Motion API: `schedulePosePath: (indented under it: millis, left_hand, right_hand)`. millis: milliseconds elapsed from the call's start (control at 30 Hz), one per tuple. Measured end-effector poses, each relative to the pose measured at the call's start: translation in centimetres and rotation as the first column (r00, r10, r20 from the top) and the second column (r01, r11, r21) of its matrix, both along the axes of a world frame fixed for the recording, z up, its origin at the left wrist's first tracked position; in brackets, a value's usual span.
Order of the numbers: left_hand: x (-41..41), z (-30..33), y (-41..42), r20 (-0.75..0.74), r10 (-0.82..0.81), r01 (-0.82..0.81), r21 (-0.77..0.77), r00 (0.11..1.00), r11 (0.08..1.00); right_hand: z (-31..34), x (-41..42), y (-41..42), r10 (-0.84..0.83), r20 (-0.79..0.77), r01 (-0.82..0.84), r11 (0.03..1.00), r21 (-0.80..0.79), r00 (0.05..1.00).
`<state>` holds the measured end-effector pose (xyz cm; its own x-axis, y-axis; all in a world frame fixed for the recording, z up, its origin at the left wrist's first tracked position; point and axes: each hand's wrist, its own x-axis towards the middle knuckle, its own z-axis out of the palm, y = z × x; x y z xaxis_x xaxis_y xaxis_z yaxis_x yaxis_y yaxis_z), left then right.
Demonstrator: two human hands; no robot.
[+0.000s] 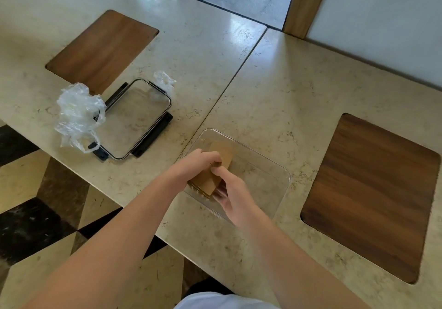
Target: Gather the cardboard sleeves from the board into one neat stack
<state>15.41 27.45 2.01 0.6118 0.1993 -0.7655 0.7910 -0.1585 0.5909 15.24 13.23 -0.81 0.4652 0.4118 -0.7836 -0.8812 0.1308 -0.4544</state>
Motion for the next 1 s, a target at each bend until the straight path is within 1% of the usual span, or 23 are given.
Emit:
schedulePosePath:
  millis: [133, 267, 433, 567, 667, 733, 800, 867, 900, 967, 1000]
  left_hand:
    - [0.4, 0.5, 0.0, 0.008, -0.001, 0.001, 0.072, 1.000, 0.997]
    - [0.1, 0.6, -0.2, 0.037, -0.047, 0.041, 0.139, 0.998, 0.989]
    - [-0.4, 0.9, -0.8, 0.059, -0.040, 0.030, 0.159, 0.997, 0.987]
    - [-0.7, 1.9, -1.2, 0.048, -0.054, 0.042, 0.219, 0.997, 0.975]
    - [-0.9, 3.0, -1.6, 0.087, -0.064, 0.039, 0.261, 0.994, 0.965]
    - [-1.2, 3.8, -2.2, 0.155, -0.125, 0.055, 0.389, 0.980, 0.919]
    - [-1.4, 4.7, -3.1, 0.247, -0.223, 0.040, 0.582, 0.943, 0.812]
    - [-1.1, 6.1, -4.9, 0.333, -0.360, 0.012, 0.719, 0.872, 0.694]
    - [-0.7, 6.7, -6.0, 0.362, -0.422, 0.015, 0.744, 0.831, 0.668]
    - [0.4, 8.0, -9.0, 0.392, -0.544, 0.051, 0.776, 0.742, 0.629]
    - [1.1, 8.6, -10.7, 0.397, -0.585, 0.078, 0.778, 0.707, 0.623]
  right_hand:
    - [0.1, -0.1, 0.5, 0.007, 0.017, -0.007, 0.999, -0.032, 1.000]
    - [0.3, -0.3, 0.5, 0.034, 0.014, -0.033, 0.999, -0.032, 0.999]
    - [0.8, -0.7, 0.2, 0.030, 0.001, -0.030, 0.999, -0.040, 1.000]
    - [0.9, -0.9, 0.1, 0.028, 0.018, -0.027, 0.999, -0.044, 0.999]
    - [1.4, -0.9, -0.3, 0.043, 0.027, -0.042, 0.998, -0.051, 0.999]
    - [2.1, -0.9, -0.8, 0.059, 0.030, -0.057, 0.995, -0.077, 0.998]
    - [3.0, -0.9, -1.4, 0.079, 0.056, -0.073, 0.992, -0.101, 0.995]
    - [4.3, -0.6, -2.6, 0.103, 0.105, -0.087, 0.985, -0.150, 0.989]
    - [4.8, -0.3, -3.3, 0.125, 0.124, -0.099, 0.975, -0.200, 0.984]
    - [5.7, 0.6, -5.7, 0.112, 0.111, -0.080, 0.963, -0.259, 0.987]
    - [5.7, 1.4, -7.2, 0.009, 0.024, -0.002, 0.960, -0.281, 1.000]
